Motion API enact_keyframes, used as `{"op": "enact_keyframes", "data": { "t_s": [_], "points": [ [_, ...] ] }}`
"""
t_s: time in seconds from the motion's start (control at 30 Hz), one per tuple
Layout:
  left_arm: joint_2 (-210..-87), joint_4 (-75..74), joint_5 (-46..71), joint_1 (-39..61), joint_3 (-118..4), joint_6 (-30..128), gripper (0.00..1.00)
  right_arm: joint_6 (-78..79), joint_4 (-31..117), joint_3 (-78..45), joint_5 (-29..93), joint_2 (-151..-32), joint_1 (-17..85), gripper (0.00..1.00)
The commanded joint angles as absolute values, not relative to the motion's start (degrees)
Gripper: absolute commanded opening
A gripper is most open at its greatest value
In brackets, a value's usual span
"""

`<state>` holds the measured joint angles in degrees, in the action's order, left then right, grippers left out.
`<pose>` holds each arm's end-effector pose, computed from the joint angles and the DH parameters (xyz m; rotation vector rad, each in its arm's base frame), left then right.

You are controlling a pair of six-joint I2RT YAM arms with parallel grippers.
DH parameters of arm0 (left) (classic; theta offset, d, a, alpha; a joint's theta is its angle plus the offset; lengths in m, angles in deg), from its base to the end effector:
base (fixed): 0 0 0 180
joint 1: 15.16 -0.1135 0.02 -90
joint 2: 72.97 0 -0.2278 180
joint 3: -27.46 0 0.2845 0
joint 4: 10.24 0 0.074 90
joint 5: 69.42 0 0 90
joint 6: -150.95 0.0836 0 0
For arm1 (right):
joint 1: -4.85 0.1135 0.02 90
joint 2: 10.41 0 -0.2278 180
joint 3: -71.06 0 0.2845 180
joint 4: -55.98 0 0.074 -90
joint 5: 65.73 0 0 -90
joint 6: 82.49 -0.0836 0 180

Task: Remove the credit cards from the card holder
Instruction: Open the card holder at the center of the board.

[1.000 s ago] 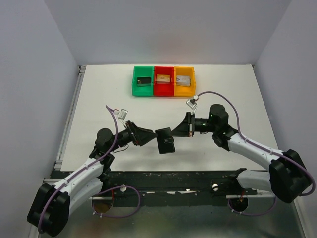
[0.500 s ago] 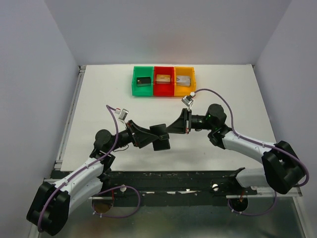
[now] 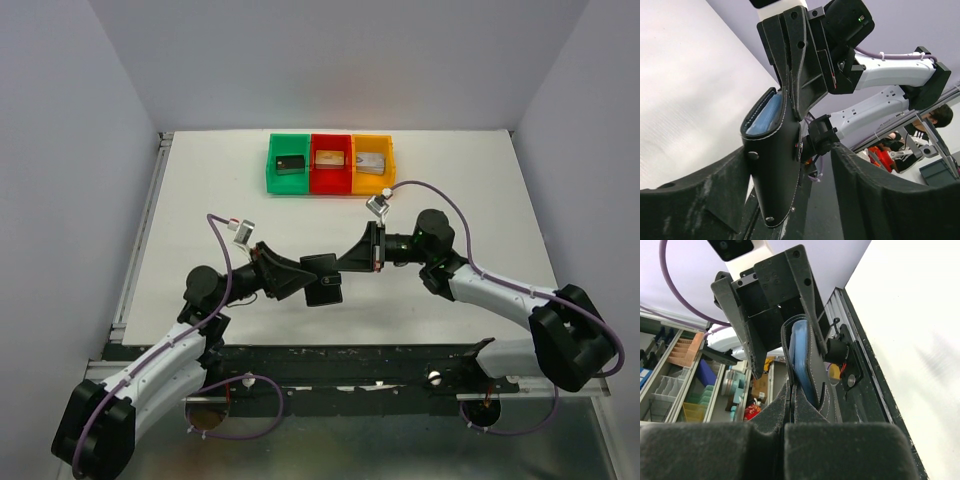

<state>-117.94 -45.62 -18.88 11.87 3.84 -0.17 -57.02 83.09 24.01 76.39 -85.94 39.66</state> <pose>0.2059 -0.1647 0.2045 0.2151 1.6071 -1.6922 0.2402 0.2474 0.1954 -0.3752 1.9926 1.9410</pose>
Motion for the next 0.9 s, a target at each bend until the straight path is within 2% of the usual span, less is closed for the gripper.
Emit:
{"op": "enact_keyframes", "data": {
  "t_s": [0.0,0.4,0.8,0.87],
  "points": [
    [-116.0,-44.4,-18.5,12.1,2.7,0.8,0.68,-54.4,79.8,23.4,75.4,-84.9,40.0,0.00],
    [-114.5,-36.7,-17.8,12.1,1.0,4.1,0.49,-50.1,73.1,22.1,75.3,-83.5,40.0,0.00],
    [-115.5,-33.0,-18.6,12.2,-0.8,6.2,0.22,-47.2,68.1,21.4,74.5,-82.3,39.9,0.01],
    [-115.3,-32.3,-18.1,12.2,-0.9,6.2,0.21,-46.1,65.5,20.9,73.6,-81.9,40.0,0.17]
  ]
}}
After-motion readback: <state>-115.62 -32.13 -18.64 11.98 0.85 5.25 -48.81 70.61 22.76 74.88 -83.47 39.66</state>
